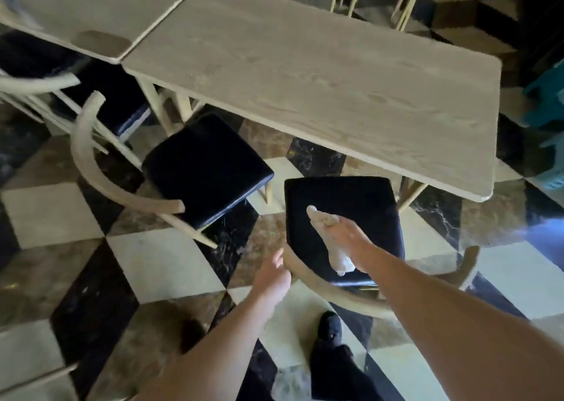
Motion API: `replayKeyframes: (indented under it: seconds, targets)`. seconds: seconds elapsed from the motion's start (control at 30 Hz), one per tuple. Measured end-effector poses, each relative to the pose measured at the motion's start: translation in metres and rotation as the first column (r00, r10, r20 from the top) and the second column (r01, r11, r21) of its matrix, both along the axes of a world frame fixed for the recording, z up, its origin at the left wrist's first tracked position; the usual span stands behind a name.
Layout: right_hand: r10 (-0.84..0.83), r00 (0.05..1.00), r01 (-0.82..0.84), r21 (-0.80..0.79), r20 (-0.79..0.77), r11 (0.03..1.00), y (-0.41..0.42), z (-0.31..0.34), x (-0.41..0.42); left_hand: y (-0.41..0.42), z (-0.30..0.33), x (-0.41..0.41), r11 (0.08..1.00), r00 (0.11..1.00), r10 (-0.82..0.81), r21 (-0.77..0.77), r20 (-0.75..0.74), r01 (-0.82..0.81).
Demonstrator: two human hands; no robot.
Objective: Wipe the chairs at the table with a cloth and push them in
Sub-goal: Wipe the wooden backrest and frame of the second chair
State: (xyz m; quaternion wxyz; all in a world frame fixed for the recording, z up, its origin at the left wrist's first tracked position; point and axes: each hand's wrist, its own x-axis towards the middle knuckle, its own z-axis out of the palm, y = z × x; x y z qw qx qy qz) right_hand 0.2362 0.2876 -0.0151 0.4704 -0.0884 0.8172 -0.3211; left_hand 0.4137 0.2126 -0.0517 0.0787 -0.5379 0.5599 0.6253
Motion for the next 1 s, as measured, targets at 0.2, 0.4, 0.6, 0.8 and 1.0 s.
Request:
replayKeyframes:
  seconds: [0.2,0.4,0.6,0.8,1.0]
  targets:
    - [0.232,0.966,-0.227,-0.055,0.116,0.972,-0.012,-0.047,0.042,0.058,0.020,-0.018,0.822,0.899,0.434,0.382,0.059,-0.422]
    - [0.363,0.928,-0.367,0.032,0.087,0.930,0.014,-0.055,0.051,0.107,0.022,-0.029,0.774,0.896,0.443,0.517,-0.031,-0.365]
    - [0.538,0.836,-0.543,0.017,0.102,0.840,0.076,-0.049,0.033,0.148,0.014,-0.050,0.632,0.700,0.715,0.424,0.007,-0.649]
    - [0.771,0.631,-0.775,0.021,0.090,0.632,0.150,-0.058,-0.024,0.206,0.017,-0.088,0.573,0.602,0.799,0.278,0.021,-0.771]
    - [0.943,0.214,-0.947,0.182,-0.254,0.264,0.245,-0.056,-0.133,0.232,0.006,-0.108,0.580,0.582,0.813,0.129,-0.022,-0.804]
